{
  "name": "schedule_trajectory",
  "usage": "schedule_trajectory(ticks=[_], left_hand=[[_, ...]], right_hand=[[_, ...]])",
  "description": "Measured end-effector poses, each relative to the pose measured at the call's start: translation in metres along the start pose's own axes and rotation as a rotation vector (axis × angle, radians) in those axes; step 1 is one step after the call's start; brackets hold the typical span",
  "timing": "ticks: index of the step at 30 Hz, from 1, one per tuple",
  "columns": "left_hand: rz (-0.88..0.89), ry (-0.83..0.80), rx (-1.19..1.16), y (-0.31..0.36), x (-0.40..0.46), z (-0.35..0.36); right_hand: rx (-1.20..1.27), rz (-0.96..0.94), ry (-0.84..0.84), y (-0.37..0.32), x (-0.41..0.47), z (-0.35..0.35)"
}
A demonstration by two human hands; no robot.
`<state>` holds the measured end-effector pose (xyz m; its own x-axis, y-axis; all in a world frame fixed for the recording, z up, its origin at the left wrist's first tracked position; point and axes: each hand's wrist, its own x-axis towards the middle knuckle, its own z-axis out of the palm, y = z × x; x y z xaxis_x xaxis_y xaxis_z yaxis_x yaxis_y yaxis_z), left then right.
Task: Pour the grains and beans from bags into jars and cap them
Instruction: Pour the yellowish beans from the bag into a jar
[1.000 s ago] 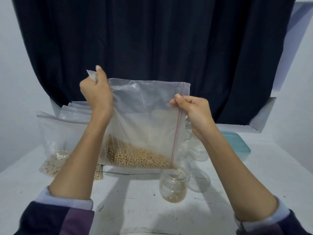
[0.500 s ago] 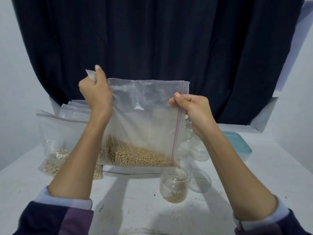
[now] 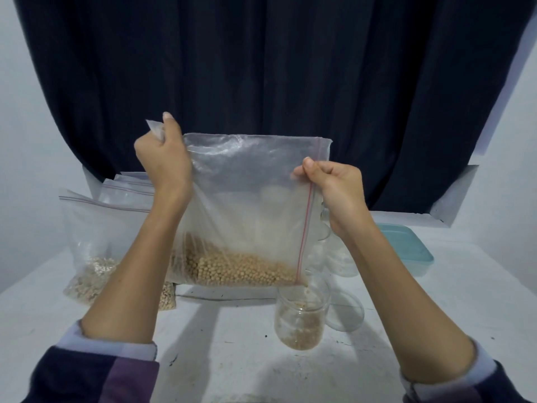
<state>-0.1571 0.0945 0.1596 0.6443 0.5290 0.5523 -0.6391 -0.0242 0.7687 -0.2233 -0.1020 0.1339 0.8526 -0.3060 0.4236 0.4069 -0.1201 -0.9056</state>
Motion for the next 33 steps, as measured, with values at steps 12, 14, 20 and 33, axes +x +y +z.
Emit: schedule_trajectory(ticks=[12, 14, 20, 33], left_hand=[[0.018, -0.01, -0.012, 0.0006, -0.0016, 0.0002], [0.018, -0.005, -0.013, 0.001, -0.0013, -0.0001], [0.012, -0.012, -0.023, 0.0007, -0.0033, -0.0005], [0.007, -0.02, -0.037, 0.0003, -0.0043, 0.0003]], right_hand=[[-0.01, -0.001, -0.013, 0.0011, -0.0018, -0.0003], [-0.005, -0.007, -0.004, 0.0009, -0.0011, -0.0008], [-0.02, -0.001, -0.02, 0.0028, 0.0007, -0.0034], [-0.006, 0.015, -0.022, 0.0048, 0.0, -0.0055]])
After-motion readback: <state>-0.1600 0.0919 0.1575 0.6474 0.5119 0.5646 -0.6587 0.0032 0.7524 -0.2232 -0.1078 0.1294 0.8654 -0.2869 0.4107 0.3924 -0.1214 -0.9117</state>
